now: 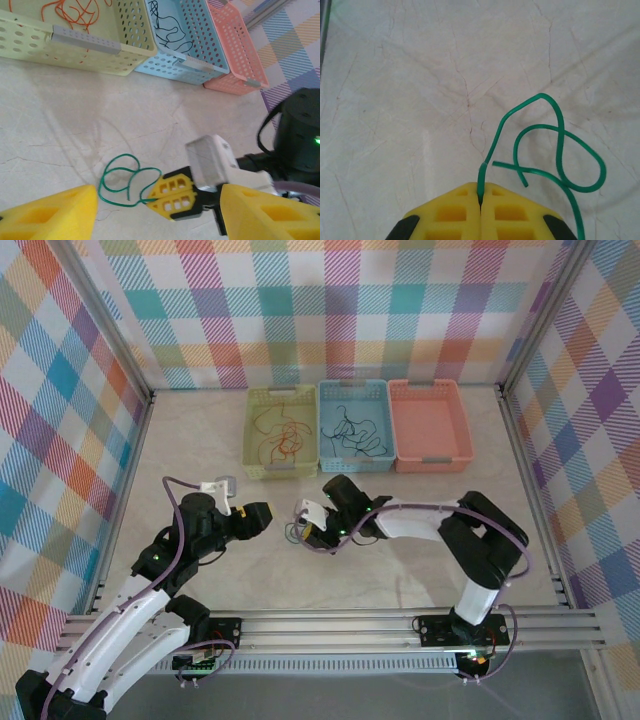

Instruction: Untangle the cables

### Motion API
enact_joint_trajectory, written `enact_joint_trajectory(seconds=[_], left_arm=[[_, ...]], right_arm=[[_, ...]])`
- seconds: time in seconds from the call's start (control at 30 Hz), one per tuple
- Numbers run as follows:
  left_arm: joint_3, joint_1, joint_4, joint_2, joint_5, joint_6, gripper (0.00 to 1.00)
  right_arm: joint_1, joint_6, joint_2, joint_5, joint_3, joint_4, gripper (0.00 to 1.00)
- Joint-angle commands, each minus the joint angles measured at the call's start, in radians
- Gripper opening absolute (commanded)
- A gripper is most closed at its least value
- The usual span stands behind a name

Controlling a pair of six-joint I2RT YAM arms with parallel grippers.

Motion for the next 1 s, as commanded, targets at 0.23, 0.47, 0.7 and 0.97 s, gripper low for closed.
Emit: enact_joint_trajectory(seconds=[0.23,0.47,0.7,0.97], left_arm=[[-0.016,-0.008,0.051,0.069,0.158,-0.005,0.72],[-0.047,-0.021,0.155,0.159,0.234,-0.003,0.72],[-0.04,-0.058,0.135,0.215,0.201,0.024,0.71],[-0.023,-0.109,0.177,0.311,0.199,0.028,0.58]], right_arm=[[0.007,-0.074,-0.232,-0.083,-0.238,0.361,0.0],[0.007,-0.089,-0.261,-0.131,-0.267,0.398,0.0],[0.007,-0.089,-0.272,-0.138,-0.278,0.407,0.0],[0.007,-0.088,-0.277,-0.156,-0.287,0.424,0.0]])
